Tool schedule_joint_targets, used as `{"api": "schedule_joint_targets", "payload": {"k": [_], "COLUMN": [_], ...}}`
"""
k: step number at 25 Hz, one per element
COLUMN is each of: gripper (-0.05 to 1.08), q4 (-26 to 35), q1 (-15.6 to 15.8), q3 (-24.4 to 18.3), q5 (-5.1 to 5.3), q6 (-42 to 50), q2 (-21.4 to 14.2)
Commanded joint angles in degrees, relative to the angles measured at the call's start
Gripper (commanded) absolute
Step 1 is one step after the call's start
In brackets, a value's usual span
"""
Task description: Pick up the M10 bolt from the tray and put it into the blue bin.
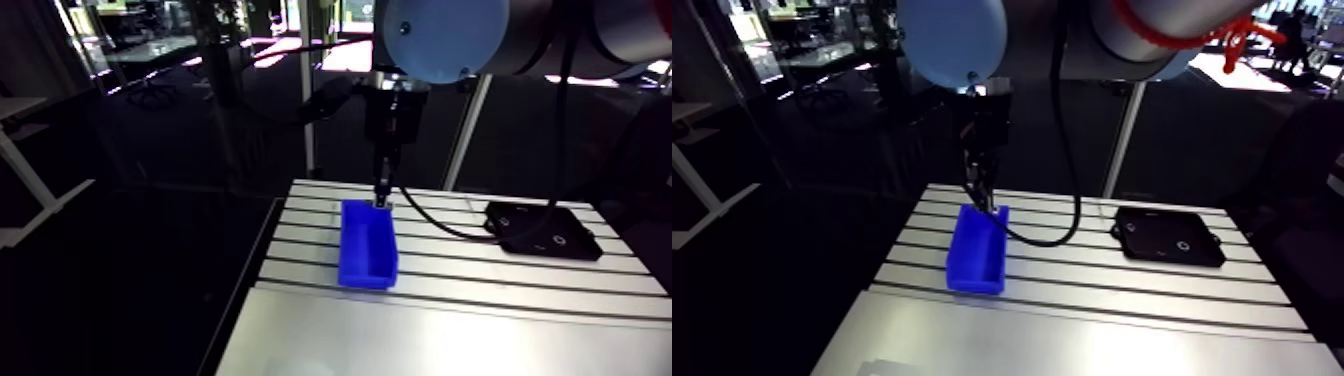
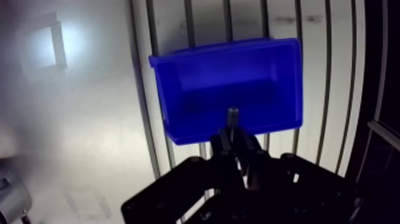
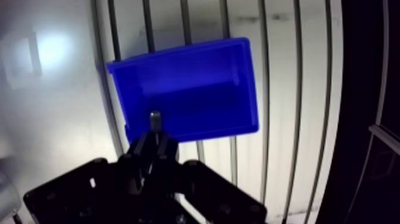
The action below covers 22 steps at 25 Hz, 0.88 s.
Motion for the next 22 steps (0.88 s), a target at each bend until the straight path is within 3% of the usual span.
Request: {"api": "schedule_joint_targets", "payload": {"k": [1,22], "gripper": [1.04,1.03], "q4": [-3.68,-9.83], "q1": [0.39,1.54], "q3": [1.50,2.55], "q5": [-0.96,-1.31], "q6": [0.08,1.22], "q2": [2.35,8.86]}}
